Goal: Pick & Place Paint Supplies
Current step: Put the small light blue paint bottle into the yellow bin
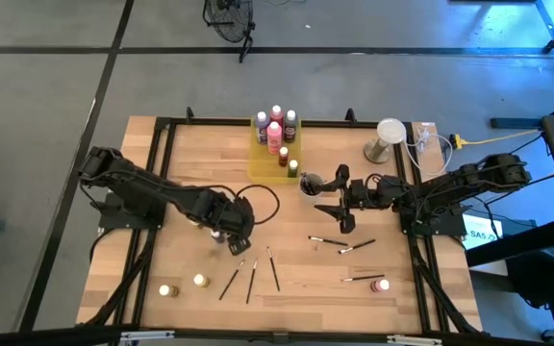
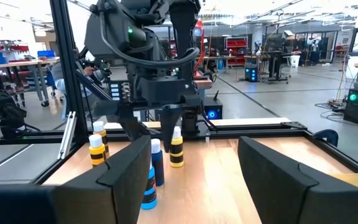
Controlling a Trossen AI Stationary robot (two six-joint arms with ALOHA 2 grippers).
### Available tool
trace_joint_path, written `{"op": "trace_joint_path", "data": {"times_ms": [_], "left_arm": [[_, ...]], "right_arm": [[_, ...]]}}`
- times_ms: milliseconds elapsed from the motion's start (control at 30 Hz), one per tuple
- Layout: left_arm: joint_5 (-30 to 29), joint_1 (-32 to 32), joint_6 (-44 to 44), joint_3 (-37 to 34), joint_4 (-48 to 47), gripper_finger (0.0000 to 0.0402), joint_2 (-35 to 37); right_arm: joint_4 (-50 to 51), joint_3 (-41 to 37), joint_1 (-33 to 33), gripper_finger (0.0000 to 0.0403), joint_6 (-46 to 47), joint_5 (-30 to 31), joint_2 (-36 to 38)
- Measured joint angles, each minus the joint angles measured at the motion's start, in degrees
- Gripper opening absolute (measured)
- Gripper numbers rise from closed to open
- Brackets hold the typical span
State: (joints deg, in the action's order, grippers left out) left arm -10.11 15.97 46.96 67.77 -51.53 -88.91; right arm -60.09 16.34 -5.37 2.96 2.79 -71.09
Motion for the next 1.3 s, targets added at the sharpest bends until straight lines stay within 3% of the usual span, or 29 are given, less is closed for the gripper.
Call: {"op": "trace_joint_path", "data": {"times_ms": [1300], "left_arm": [[-1.16,3.38,3.3,0.0,-0.15,0.0226,-0.63]], "right_arm": [[1.17,0.0,0.0,0.0242,0.92,-0.01,-0.02]]}}
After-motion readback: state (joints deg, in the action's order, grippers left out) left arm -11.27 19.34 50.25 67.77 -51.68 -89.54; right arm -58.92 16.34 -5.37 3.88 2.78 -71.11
